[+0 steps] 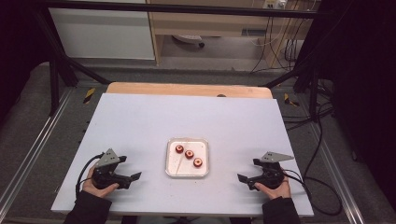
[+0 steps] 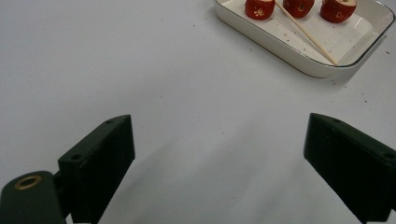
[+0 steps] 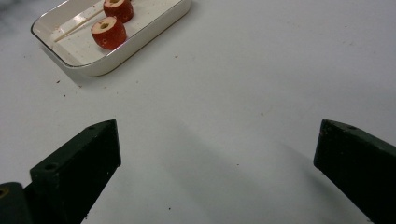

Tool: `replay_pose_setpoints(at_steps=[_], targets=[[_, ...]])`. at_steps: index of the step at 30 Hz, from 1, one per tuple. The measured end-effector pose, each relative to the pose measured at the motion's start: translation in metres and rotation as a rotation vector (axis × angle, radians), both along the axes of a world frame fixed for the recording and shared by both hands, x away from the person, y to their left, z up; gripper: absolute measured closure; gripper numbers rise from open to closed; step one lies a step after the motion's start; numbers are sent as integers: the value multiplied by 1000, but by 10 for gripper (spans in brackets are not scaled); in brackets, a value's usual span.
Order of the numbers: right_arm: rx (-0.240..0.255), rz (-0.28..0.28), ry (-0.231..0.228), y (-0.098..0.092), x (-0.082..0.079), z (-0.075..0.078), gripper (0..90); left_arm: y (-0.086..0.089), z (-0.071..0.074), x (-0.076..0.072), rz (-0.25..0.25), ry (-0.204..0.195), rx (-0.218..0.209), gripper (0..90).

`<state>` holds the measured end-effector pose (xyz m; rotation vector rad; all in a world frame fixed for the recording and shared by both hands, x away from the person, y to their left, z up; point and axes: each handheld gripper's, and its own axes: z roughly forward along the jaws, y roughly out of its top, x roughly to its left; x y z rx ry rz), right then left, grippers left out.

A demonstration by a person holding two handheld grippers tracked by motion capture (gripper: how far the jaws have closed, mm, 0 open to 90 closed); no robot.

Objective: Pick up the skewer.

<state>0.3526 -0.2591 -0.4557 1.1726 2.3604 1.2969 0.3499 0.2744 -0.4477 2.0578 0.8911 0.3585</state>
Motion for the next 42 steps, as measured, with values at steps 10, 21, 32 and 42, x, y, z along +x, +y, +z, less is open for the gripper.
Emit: replay_pose_setpoints(at_steps=[10,21,32,42], targets=[[2,-5,-3,0,0,0,12,-4,3,0,-1,-4,0,86],[6,-6,-8,0,0,1,11,-13,4,1,-7,7,12,89],[4,-5,-5,0,-1,1,12,-29,9,-1,-15,8,15,94],[7,-6,-2,1,-1,1,12,-47,15,-3,-11,17,22,95]])
